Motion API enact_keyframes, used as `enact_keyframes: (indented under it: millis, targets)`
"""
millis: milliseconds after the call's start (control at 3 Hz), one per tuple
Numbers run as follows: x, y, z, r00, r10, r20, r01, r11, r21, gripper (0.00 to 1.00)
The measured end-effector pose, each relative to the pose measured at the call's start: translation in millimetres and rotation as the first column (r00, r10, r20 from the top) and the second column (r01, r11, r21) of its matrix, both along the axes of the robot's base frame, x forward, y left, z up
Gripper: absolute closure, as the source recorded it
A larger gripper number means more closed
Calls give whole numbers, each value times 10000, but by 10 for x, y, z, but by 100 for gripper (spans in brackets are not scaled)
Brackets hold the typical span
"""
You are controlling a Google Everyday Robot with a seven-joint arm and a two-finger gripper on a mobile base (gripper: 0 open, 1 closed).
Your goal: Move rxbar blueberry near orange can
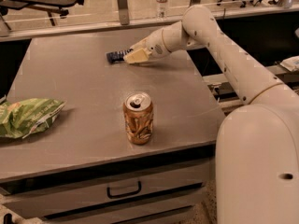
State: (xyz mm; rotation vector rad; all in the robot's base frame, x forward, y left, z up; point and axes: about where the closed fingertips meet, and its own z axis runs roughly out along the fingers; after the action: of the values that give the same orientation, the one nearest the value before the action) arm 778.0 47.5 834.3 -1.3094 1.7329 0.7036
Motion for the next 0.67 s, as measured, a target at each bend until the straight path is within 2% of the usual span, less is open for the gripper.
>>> enact_keyframes:
  millis: [333,667]
  targets:
    - [-131,-196,170,9999,-138,-84,141,9989,447,100]
    - [-242,-298,331,10000,-33,-30,36,9966,827,100]
